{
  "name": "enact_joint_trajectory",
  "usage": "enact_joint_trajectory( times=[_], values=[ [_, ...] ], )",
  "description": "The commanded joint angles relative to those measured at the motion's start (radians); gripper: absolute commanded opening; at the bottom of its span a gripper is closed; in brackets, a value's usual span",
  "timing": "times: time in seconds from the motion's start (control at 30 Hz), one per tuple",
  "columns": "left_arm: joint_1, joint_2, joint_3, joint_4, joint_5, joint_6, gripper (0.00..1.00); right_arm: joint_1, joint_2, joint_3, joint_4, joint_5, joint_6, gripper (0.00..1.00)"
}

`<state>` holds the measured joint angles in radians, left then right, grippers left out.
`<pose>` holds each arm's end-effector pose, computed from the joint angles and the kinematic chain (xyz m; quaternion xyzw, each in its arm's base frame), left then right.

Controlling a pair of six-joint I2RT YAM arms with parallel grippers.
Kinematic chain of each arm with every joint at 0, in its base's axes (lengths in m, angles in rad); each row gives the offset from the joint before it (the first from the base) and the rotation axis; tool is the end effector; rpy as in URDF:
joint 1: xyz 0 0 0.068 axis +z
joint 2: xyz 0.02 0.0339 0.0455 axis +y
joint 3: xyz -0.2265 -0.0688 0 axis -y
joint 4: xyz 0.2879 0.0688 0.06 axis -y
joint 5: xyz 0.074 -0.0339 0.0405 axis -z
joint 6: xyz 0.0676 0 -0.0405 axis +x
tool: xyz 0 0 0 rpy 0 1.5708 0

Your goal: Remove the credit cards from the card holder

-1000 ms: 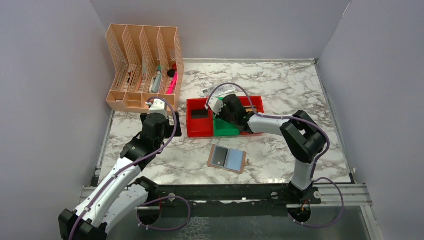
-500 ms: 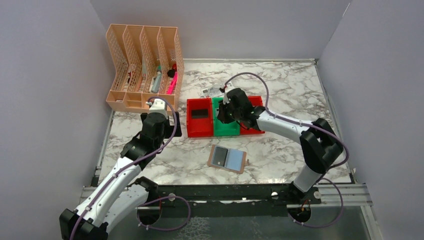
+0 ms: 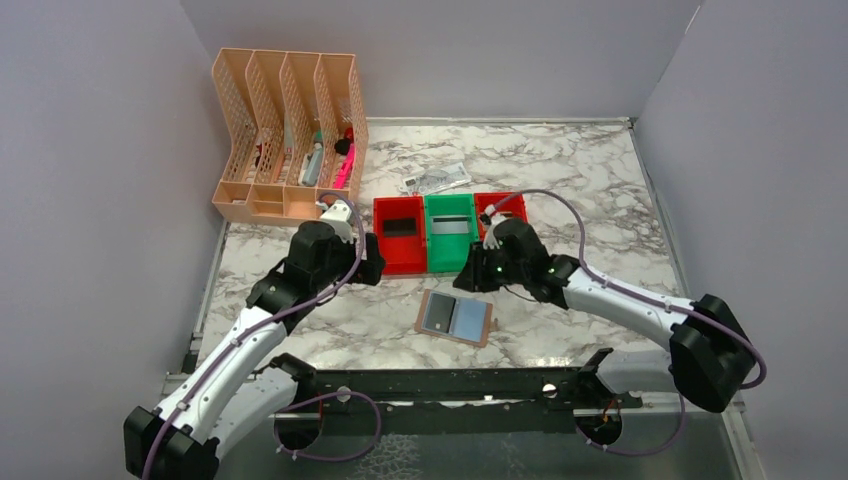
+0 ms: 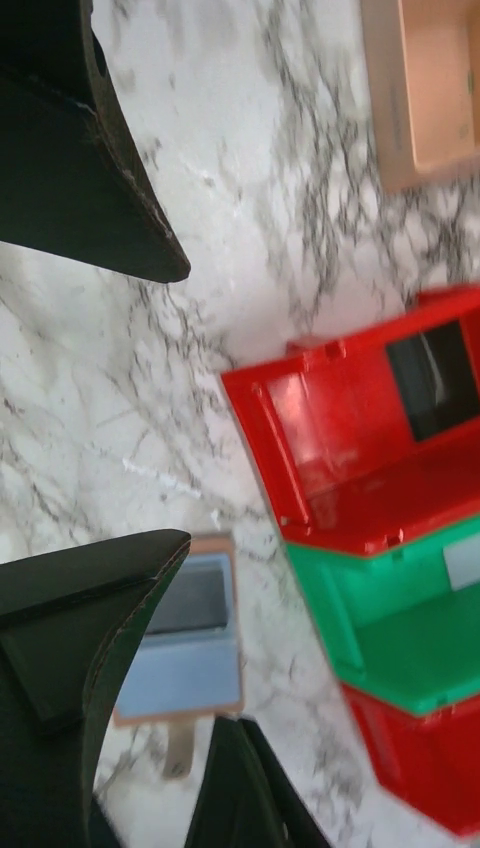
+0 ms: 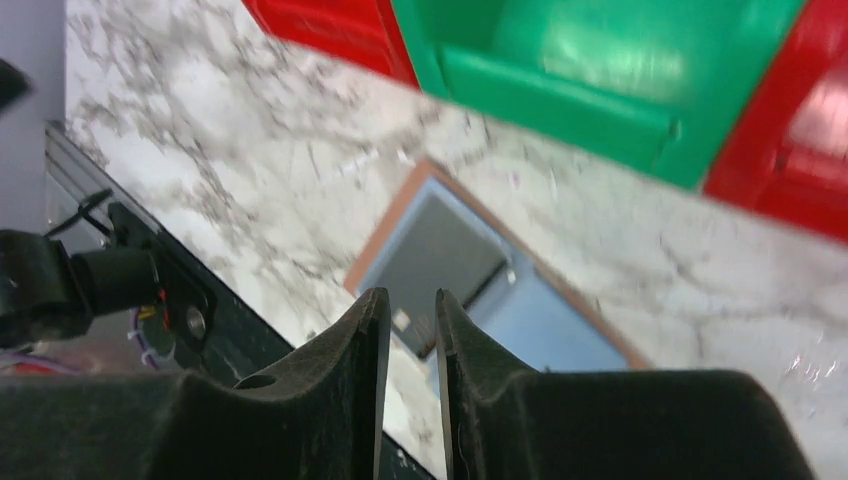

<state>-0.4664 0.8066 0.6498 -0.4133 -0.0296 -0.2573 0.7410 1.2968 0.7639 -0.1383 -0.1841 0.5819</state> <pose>0.2476 -0.1224 0.2149 0.0845 0.8733 -0.1577 0.4532 0.2478 0.2435 0.1496 -0.1111 0.8907 0.3313 0.2908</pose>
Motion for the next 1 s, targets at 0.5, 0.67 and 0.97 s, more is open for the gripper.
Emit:
enact_joint_trajectory(
  times=[0.5, 0.67, 0.97],
  values=[
    [-0.125, 0.281, -0.044, 0.252, 0.519, -0.183, 0.67, 0.008, 0.087, -0.309, 0.427, -0.278, 0.346, 0.29],
    [-0.208, 0.346, -0.053, 0.266, 0.459, -0.193, 0.65, 0.008, 0.149, -0.312, 0.420, -0.270, 0.345, 0.27],
    [-0.292, 0.489, -0.014, 0.300, 0.389, -0.205, 0.64, 0.008, 0.235, -0.350, 0.413, -0.169, 0.363, 0.27]
  ],
)
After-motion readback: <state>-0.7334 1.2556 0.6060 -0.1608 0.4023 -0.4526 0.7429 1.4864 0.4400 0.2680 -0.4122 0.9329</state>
